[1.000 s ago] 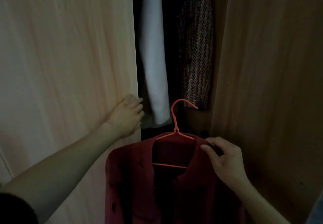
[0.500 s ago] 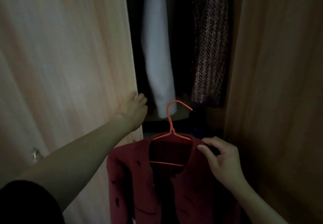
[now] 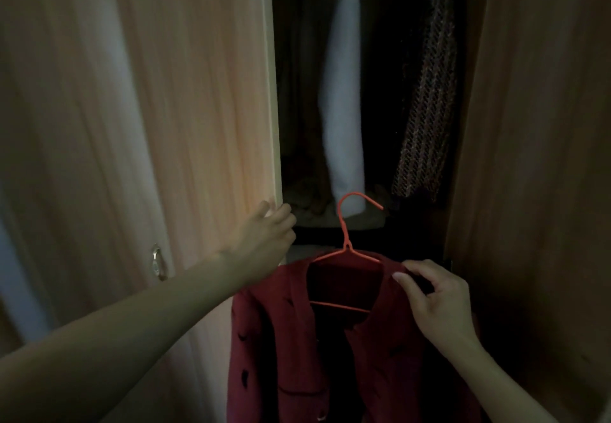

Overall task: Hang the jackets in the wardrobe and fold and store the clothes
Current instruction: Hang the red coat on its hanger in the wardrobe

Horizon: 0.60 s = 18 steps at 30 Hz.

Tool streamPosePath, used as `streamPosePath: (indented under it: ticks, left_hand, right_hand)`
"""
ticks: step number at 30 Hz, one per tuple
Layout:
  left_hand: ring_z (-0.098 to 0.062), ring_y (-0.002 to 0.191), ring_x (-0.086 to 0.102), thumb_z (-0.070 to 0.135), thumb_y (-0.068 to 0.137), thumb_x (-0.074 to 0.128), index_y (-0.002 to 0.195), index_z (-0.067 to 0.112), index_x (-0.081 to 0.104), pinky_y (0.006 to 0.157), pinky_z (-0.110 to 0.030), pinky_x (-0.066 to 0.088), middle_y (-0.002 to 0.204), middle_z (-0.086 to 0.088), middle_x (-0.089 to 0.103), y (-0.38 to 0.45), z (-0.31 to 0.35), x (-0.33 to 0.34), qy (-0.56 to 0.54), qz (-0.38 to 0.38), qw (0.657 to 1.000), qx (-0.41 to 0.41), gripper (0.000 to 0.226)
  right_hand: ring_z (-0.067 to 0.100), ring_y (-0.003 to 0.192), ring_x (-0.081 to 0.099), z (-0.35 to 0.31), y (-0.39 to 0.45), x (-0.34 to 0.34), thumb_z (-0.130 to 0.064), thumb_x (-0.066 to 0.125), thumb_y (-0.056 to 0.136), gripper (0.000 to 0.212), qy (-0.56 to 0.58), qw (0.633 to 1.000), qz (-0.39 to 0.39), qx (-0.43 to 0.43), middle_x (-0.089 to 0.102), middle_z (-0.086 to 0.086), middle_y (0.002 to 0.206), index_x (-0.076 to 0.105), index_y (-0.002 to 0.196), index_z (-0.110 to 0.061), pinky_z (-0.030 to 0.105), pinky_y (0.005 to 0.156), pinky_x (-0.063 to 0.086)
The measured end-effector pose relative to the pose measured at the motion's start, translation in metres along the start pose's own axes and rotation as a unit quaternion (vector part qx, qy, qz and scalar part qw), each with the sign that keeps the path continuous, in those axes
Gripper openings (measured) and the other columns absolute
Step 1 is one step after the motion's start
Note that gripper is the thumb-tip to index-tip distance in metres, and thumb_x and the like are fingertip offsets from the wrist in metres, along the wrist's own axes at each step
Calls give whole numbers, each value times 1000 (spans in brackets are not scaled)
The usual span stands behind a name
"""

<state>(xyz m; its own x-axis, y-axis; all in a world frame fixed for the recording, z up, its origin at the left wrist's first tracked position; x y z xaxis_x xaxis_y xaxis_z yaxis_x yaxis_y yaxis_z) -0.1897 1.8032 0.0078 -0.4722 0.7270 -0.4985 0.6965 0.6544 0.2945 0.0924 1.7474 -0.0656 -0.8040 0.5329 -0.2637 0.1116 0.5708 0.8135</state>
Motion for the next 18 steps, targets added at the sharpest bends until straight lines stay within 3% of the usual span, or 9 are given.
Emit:
streamPosePath:
  ticks: [3, 6, 9, 13, 16, 18]
  left_hand:
    - [-27, 116, 57, 23, 82, 52, 96, 15, 73, 88, -45, 46, 105, -6, 65, -41, -6, -16, -22, 10, 1000, -15, 27]
    - [-27, 110, 57, 24, 77, 62, 85, 13, 71, 77, -42, 48, 95, -6, 62, -83, -15, -37, -53, 40, 997, -29, 16]
    - [-25, 104, 55, 24, 77, 57, 76, 17, 67, 70, -39, 43, 86, -3, 58, -124, -24, -50, -68, 51, 995, -48, 12]
    - [-26, 113, 53, 28, 80, 62, 85, 15, 68, 75, -39, 39, 98, -5, 61, -178, -38, -49, -64, 26, 994, -89, 15]
    - [-27, 112, 56, 28, 82, 45, 90, 14, 67, 75, -40, 40, 100, -6, 62, -216, -51, -49, -62, 10, 991, -121, 27]
    - [-26, 102, 57, 29, 80, 49, 90, 14, 67, 74, -40, 40, 95, -5, 61, -240, -62, -48, -57, -5, 988, -143, 25]
  right_hand:
    - [1, 81, 66, -29, -9, 4, -9, 77, 81, 13, 8, 1000, -14, -11, 69, -14, 86, 75, 93, -14, 13, 71, 51]
    - [2, 81, 66, -53, -20, 10, -9, 77, 81, 12, 19, 999, -19, -21, 69, -12, 86, 76, 93, -10, 15, 73, 50]
    - [2, 83, 67, -72, -30, 21, -11, 77, 80, 15, 21, 999, -30, -26, 70, -9, 87, 76, 95, -8, 17, 74, 51]
    - [1, 83, 66, -101, -39, 44, -9, 79, 79, 13, 37, 998, -41, -40, 70, -9, 86, 76, 92, -7, 21, 74, 52]
    - [-3, 83, 66, -121, -40, 61, -6, 80, 77, 13, 59, 996, -44, -41, 70, -14, 83, 75, 89, -10, 13, 75, 49]
    - [-6, 84, 65, -133, -38, 71, -7, 79, 78, 14, 80, 995, -48, -31, 71, -15, 88, 75, 89, -14, 7, 73, 46]
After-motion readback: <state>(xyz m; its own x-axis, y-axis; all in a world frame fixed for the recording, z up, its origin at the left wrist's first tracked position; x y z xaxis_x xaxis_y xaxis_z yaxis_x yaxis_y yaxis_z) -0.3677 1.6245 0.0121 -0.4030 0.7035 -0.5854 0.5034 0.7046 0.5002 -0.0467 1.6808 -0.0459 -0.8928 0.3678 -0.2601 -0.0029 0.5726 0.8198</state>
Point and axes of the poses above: each hand's wrist, its own y-axis towards the middle knuckle, its own x-axis out of the palm, z = x × y, the point moved 3 cm from there along y, towards the middle knuckle
